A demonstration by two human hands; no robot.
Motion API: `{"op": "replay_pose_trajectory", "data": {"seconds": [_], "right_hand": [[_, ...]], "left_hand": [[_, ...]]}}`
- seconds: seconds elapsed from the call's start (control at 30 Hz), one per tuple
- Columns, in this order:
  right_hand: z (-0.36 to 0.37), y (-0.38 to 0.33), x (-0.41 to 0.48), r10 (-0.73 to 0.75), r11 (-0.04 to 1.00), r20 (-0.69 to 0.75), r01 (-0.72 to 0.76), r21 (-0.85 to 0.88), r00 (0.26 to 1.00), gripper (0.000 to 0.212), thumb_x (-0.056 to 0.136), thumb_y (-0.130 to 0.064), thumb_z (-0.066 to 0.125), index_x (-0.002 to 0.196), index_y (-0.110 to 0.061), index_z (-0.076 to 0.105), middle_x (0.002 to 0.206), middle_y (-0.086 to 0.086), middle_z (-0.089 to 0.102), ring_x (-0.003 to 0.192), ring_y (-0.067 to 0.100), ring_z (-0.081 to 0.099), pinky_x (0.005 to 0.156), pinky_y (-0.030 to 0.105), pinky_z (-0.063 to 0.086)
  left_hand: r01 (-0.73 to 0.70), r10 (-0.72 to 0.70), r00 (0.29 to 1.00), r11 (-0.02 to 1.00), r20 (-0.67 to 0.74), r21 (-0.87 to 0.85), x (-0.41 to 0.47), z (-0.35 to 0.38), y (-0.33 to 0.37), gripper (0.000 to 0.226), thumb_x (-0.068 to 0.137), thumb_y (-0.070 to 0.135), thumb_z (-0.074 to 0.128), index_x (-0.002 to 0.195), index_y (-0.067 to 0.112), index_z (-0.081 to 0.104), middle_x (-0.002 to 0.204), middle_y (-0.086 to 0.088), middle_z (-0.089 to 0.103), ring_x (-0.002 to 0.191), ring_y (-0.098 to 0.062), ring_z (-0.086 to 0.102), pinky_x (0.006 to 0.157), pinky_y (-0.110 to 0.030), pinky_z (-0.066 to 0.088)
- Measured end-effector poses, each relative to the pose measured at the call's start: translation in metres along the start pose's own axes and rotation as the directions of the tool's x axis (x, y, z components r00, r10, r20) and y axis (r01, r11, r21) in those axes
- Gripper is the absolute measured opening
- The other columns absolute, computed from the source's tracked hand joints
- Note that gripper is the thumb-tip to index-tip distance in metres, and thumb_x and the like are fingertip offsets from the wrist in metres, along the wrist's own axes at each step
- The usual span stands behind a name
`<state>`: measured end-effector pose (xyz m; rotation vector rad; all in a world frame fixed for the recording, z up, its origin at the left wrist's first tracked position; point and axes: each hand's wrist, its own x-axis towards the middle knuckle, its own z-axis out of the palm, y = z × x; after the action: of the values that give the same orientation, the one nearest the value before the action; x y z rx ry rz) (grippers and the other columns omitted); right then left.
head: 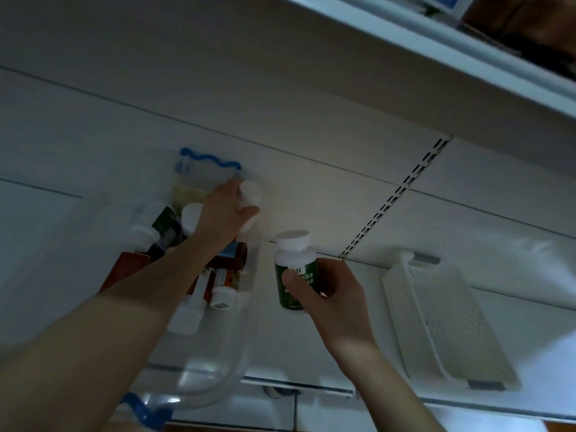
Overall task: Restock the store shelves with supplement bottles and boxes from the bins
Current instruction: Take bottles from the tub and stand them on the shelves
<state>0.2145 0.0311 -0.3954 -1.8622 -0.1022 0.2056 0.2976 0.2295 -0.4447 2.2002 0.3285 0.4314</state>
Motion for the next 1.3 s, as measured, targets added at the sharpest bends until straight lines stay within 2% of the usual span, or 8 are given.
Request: {"op": "replay_pose_trajectory", "data": {"seconds": [0.2, 0.3, 0.43, 0.57, 0.73, 0.9, 1.17, 1.3], "right_hand": [[0.003, -0.011, -0.015, 0.028, 1.000, -0.011, -0.028, -0.012, 1.000, 0.026, 0.074, -0.025, 0.074, 0.086, -0.028, 0.052, 0.088, -0.010, 0.061, 0.077, -0.002, 0.058, 0.059, 0.007, 0.048], [0.004, -0.022, -0.033, 0.060, 0.998, -0.010, -0.060, -0.018, 0.998, 0.033, 0.075, -0.024, 0.074, 0.097, -0.028, 0.051, 0.085, -0.012, 0.061, 0.072, -0.004, 0.060, 0.058, 0.006, 0.048], [0.006, -0.038, -0.069, 0.060, 0.997, 0.055, -0.057, -0.058, 0.997, 0.043, 0.076, -0.022, 0.073, 0.112, -0.028, 0.050, 0.088, -0.014, 0.062, 0.075, -0.010, 0.060, 0.063, 0.008, 0.049], [0.004, -0.061, -0.109, 0.066, 0.994, 0.088, -0.057, -0.098, 0.994, 0.039, 0.077, -0.021, 0.072, 0.109, -0.029, 0.052, 0.096, -0.020, 0.058, 0.082, -0.012, 0.057, 0.069, 0.007, 0.048], [-0.009, -0.113, -0.156, 0.102, 0.990, 0.115, -0.089, -0.111, 0.988, 0.042, 0.076, -0.022, 0.073, 0.113, -0.024, 0.054, 0.103, -0.017, 0.058, 0.096, -0.001, 0.056, 0.082, 0.019, 0.050], [-0.033, -0.174, -0.184, 0.098, 0.995, 0.177, -0.095, -0.027, 0.979, 0.035, 0.076, -0.022, 0.072, 0.107, -0.022, 0.055, 0.101, -0.009, 0.062, 0.093, 0.002, 0.060, 0.076, 0.014, 0.052], [-0.093, -0.261, -0.187, 0.070, 0.971, 0.182, -0.110, 0.215, 0.981, 0.060, 0.075, -0.008, 0.073, 0.126, -0.024, 0.047, 0.109, 0.002, 0.063, 0.099, 0.018, 0.064, 0.079, 0.037, 0.056], [-0.133, -0.295, -0.186, 0.000, 0.983, 0.170, -0.031, 0.182, 0.985, 0.050, 0.071, -0.002, 0.074, 0.107, -0.030, 0.054, 0.095, 0.000, 0.061, 0.084, 0.012, 0.064, 0.074, 0.033, 0.056]], "left_hand": [[0.075, -0.080, 0.996, 0.991, -0.046, -0.112, -0.037, -0.035, 0.019, 0.045, 0.078, 0.015, 0.072, 0.115, -0.004, 0.053, 0.113, -0.018, 0.058, 0.101, -0.028, 0.055, 0.083, -0.030, 0.044], [0.110, -0.117, 0.992, 0.984, -0.043, -0.138, -0.068, -0.061, 0.039, 0.042, 0.080, 0.014, 0.071, 0.115, -0.001, 0.053, 0.103, -0.003, 0.055, 0.091, -0.012, 0.048, 0.063, 0.000, 0.034], [0.216, -0.235, 0.970, 0.953, -0.065, -0.214, -0.120, -0.102, 0.070, 0.043, 0.079, 0.014, 0.070, 0.118, 0.004, 0.053, 0.098, 0.005, 0.050, 0.091, -0.010, 0.048, 0.061, -0.005, 0.032], [0.304, -0.343, 0.938, 0.881, -0.046, -0.363, -0.178, -0.140, 0.095, 0.038, 0.078, 0.018, 0.071, 0.110, 0.014, 0.054, 0.107, 0.003, 0.059, 0.100, -0.014, 0.057, 0.085, -0.026, 0.046], [0.351, -0.420, 0.907, 0.804, -0.040, -0.480, -0.242, -0.192, 0.150, 0.038, 0.080, 0.012, 0.069, 0.113, 0.021, 0.052, 0.102, 0.013, 0.056, 0.084, 0.013, 0.054, 0.067, 0.002, 0.040], [0.320, -0.393, 0.919, 0.767, -0.013, -0.556, -0.271, -0.242, 0.196, 0.036, 0.080, 0.010, 0.068, 0.109, 0.026, 0.053, 0.098, 0.022, 0.057, 0.080, 0.018, 0.055, 0.066, -0.002, 0.045], [0.184, -0.232, 0.973, 0.750, 0.008, -0.635, -0.268, -0.275, 0.281, 0.029, 0.080, 0.008, 0.067, 0.094, 0.032, 0.057, 0.092, 0.014, 0.062, 0.071, 0.011, 0.058, 0.061, -0.007, 0.047], [0.125, -0.149, 0.989, 0.712, 0.025, -0.692, -0.262, -0.271, 0.321, 0.027, 0.079, 0.005, 0.067, 0.095, 0.026, 0.061, 0.086, 0.012, 0.066, 0.071, 0.008, 0.059, 0.064, -0.009, 0.046]]}}
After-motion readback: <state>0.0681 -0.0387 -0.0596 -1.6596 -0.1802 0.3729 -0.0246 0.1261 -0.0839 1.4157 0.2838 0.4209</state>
